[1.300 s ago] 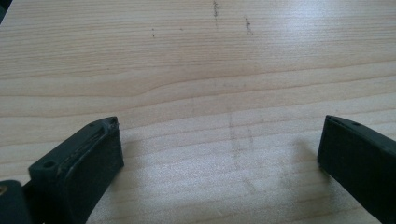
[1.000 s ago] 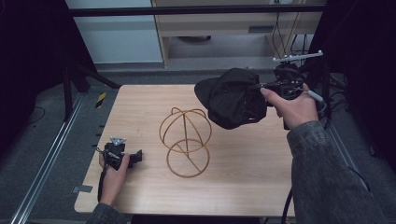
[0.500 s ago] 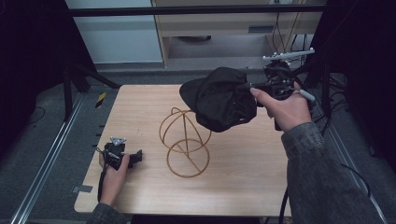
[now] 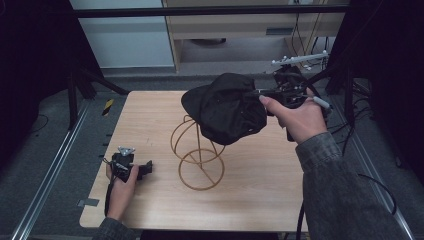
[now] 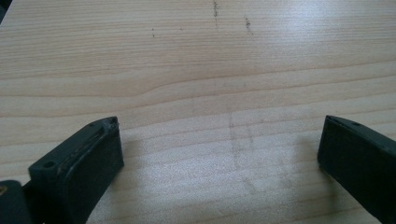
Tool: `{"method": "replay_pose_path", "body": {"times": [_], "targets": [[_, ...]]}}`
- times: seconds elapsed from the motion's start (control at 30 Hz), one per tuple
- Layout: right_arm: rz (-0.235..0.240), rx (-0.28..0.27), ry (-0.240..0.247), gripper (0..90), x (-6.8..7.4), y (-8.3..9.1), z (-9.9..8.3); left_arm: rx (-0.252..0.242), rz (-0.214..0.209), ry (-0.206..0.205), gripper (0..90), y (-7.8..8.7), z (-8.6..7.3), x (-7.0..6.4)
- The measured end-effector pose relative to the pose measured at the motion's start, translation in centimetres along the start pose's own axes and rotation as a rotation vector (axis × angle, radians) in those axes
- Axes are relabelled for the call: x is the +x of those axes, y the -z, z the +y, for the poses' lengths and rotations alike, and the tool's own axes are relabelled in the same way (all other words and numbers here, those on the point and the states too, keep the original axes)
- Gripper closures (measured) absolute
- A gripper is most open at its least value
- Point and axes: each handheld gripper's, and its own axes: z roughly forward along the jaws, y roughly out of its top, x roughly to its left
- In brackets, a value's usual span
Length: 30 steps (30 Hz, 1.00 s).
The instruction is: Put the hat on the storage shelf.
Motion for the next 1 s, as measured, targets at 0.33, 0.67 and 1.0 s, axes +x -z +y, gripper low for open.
{"method": "replay_pose_path", "body": {"times": [0.33,0.67,1.0], "targets": [[0.037,0.011,0.029,86.9,1.6,-0.7,0.3,0.0,0.0,-0.001,0.0,0.0,0.0,0.0],[0.066,0.026,0.055,86.8,3.0,-1.5,0.2,0.0,0.0,0.0,0.0,0.0,0.0,0.0],[0.086,0.045,0.066,86.8,3.7,-2.4,-0.3,-0.003,0.0,0.003,0.0,0.0,0.0,0.0]]}}
